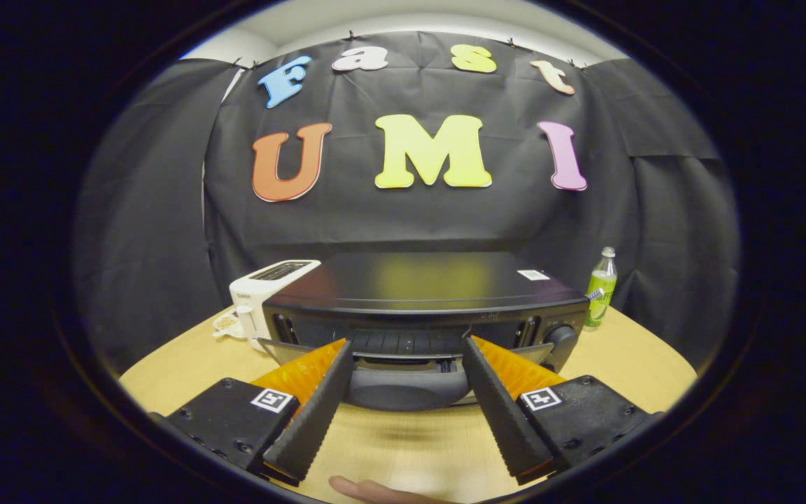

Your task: Open the toaster oven, put the food inside, and close the toaster oven door.

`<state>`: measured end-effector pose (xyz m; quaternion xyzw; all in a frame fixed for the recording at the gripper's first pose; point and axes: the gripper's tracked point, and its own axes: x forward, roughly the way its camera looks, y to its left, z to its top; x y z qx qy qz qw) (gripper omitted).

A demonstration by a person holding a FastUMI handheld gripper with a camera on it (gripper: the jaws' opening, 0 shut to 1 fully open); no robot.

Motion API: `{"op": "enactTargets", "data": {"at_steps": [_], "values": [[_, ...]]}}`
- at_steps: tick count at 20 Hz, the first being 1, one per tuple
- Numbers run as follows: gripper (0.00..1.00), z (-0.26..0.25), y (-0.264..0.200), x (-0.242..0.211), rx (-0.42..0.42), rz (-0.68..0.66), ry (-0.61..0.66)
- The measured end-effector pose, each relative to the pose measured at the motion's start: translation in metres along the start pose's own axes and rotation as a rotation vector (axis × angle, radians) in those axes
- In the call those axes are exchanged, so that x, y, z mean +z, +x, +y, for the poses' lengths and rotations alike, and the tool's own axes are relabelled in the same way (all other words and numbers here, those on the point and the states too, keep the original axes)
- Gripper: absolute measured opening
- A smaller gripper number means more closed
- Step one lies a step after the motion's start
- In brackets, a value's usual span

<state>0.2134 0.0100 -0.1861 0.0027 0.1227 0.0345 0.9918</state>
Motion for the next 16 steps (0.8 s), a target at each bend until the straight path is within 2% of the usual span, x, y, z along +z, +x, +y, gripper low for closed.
{"op": "enactTargets", "data": {"at_steps": [16], "values": [[1.00,-0.002,-0.050,-0.081,-0.065,0.152,-0.084]]}}
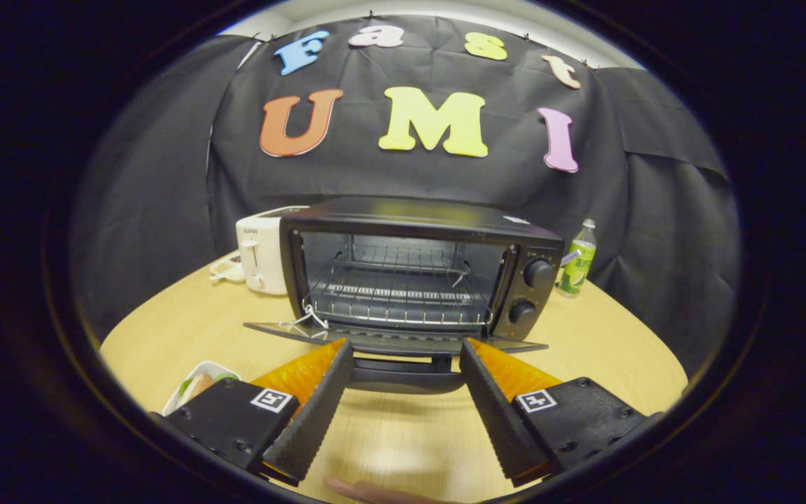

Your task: Open the toaster oven, put the food inside, and close the toaster oven door.

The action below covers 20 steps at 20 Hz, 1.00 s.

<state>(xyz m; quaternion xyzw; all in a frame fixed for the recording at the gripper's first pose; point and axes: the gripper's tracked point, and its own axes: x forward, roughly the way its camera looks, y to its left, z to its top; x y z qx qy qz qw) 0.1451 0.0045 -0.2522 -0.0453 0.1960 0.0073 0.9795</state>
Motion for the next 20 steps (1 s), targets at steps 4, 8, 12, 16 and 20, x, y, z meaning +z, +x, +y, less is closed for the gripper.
{"op": "enactTargets", "data": {"at_steps": [4,8,12,16,20], "values": [[1.00,0.001,-0.002,-0.029,0.003,0.080,0.023],[1.00,0.005,-0.002,-0.037,0.021,0.122,0.067],[1.00,0.004,0.001,-0.048,0.032,0.168,0.111],[1.00,0.001,-0.010,-0.045,0.047,0.190,0.163],[1.00,0.005,-0.028,-0.023,0.117,0.192,0.267]]}}
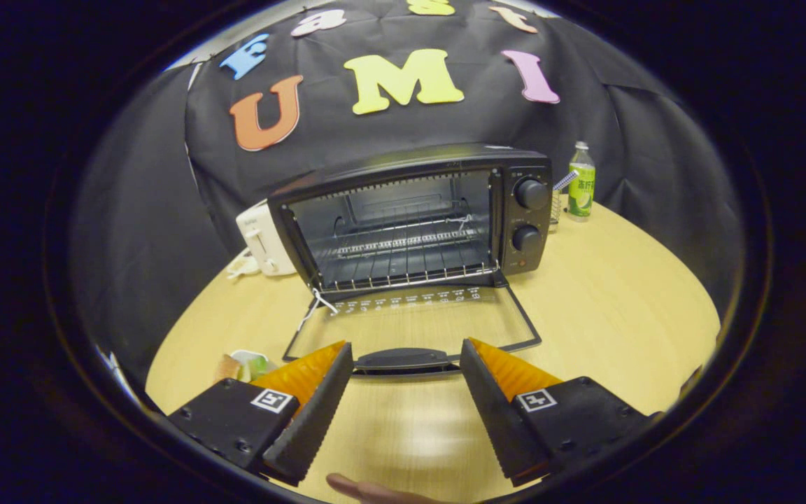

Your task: Open the toaster oven, put the food inside, and close the toaster oven door.

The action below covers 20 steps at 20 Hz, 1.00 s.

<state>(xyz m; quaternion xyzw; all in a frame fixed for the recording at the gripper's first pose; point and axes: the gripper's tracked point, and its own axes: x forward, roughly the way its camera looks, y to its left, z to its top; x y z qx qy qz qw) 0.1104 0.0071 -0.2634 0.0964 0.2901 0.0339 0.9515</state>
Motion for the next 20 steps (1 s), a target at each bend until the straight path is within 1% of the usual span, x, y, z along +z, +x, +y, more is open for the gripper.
{"op": "enactTargets", "data": {"at_steps": [3,5,9,12,13,17,20], "values": [[1.00,0.024,-0.017,0.003,0.092,0.058,0.064],[1.00,0.046,-0.031,-0.005,0.167,0.148,0.107],[1.00,0.079,-0.049,-0.022,0.283,0.311,0.186],[0.99,0.094,-0.054,-0.042,0.337,0.431,0.191],[0.96,0.099,-0.054,-0.047,0.355,0.463,0.186],[0.87,0.113,-0.054,-0.056,0.396,0.524,0.180],[0.84,0.126,-0.052,-0.062,0.428,0.575,0.211]]}}
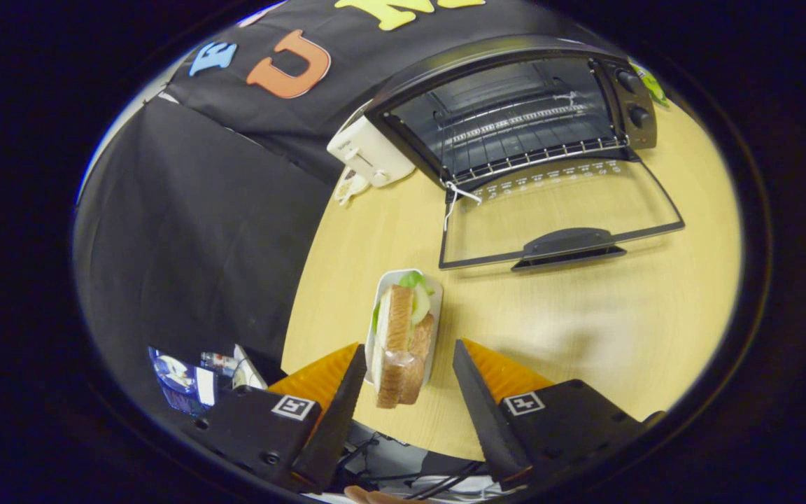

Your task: Open the toaster oven, put the food inside, and close the toaster oven door.

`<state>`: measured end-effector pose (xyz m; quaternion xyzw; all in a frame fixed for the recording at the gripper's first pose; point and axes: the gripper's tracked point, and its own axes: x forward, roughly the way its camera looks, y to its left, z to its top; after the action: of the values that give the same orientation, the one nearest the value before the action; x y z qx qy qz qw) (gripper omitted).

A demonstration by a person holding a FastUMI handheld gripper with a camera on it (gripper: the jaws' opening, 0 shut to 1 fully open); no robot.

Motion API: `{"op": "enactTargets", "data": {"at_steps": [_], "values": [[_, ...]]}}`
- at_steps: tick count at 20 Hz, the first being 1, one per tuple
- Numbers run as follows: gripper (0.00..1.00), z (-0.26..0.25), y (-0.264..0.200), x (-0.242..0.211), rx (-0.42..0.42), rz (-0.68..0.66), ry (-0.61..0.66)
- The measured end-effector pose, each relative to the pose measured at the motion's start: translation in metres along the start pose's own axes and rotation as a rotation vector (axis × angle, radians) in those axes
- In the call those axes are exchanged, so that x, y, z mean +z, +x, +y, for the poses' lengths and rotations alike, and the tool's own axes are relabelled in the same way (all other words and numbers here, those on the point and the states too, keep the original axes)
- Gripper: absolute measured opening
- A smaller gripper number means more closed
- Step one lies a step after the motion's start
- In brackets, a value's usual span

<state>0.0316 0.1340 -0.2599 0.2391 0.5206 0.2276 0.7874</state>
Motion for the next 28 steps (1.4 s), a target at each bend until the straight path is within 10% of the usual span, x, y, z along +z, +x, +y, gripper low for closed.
{"op": "enactTargets", "data": {"at_steps": [13,28], "values": [[0.43,0.004,0.024,-0.004,0.044,0.095,0.118],[0.38,0.025,-0.012,0.020,0.230,-0.130,-0.018]]}}
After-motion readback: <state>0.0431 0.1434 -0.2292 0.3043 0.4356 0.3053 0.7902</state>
